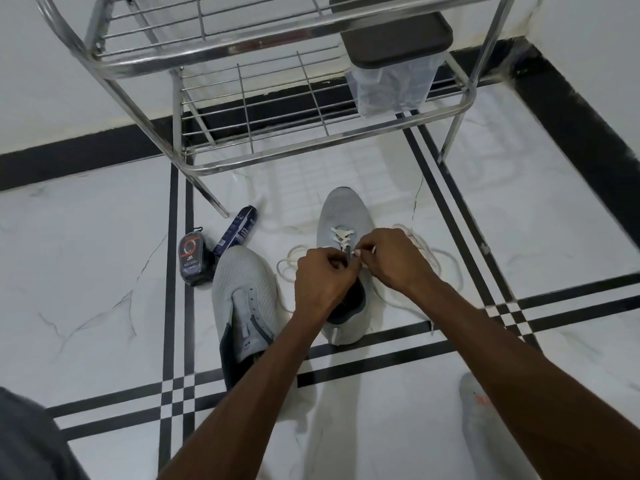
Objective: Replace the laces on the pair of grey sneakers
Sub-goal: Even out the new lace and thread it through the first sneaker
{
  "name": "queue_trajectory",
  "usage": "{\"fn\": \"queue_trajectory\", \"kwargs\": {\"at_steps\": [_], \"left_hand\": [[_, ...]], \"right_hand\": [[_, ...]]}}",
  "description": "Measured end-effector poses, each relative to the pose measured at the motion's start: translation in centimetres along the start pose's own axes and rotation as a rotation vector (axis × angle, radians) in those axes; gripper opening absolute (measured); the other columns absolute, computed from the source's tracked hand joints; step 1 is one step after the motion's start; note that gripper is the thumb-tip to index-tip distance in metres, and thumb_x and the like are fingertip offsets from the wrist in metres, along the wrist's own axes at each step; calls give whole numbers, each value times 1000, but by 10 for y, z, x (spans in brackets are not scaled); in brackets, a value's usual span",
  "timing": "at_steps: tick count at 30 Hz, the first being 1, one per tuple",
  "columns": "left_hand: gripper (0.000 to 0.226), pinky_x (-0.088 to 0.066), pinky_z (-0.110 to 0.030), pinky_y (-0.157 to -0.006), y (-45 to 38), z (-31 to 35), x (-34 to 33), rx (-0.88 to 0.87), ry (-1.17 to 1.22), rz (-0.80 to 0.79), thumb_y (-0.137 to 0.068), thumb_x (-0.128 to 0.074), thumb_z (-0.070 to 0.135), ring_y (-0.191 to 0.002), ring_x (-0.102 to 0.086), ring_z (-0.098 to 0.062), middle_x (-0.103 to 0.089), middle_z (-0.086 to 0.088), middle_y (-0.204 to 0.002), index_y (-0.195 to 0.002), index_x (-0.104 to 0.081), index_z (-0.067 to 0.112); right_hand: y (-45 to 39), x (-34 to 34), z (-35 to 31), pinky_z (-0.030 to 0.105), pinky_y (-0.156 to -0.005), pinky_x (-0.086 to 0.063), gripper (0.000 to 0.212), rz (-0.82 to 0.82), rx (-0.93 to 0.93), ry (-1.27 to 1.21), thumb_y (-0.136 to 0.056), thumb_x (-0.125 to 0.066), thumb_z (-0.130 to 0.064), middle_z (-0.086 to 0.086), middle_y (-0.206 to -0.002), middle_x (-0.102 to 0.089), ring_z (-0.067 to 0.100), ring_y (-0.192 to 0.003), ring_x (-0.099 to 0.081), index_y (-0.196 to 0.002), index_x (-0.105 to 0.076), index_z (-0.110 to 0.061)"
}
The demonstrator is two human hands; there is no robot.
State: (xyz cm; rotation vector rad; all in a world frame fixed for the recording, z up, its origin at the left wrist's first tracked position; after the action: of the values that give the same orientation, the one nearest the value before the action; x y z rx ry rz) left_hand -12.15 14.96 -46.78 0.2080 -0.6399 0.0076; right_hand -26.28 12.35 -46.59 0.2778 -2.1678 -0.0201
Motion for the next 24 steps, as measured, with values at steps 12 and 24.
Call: {"fn": "queue_trajectory", "kwargs": {"at_steps": [12, 24], "left_hand": [[25, -48, -21, -59, 4, 0, -1, -22, 74, 50, -86, -73, 35, -55, -62, -10, -64, 4, -55, -67, -74, 19], [19, -55, -39, -66, 10, -2, 3, 26, 69, 70, -80, -68, 25, -60, -64, -21, -65, -3, -57, -67, -73, 12]], "right_hand": [[-4, 4, 11, 33, -77, -48, 15, -13, 65, -27, -89, -65, -11, 17, -101, -70, 24, -84, -61, -96, -75, -3], [6, 26, 66, 28, -100, -41, 46, 128, -260, -60, -88, -67, -3, 23, -135, -47, 31, -122, -53, -133, -60, 0]]}}
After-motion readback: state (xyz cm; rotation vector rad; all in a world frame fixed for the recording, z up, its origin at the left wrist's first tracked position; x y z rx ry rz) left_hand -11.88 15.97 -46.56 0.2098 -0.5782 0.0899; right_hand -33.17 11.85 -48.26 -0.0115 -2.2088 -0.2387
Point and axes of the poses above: each hand's wrist, its own y-axis away from the middle knuckle, its own x-axis out of the back of the hand, z = x × y, the point moved 5 cm from there along -y, towards the middle knuckle
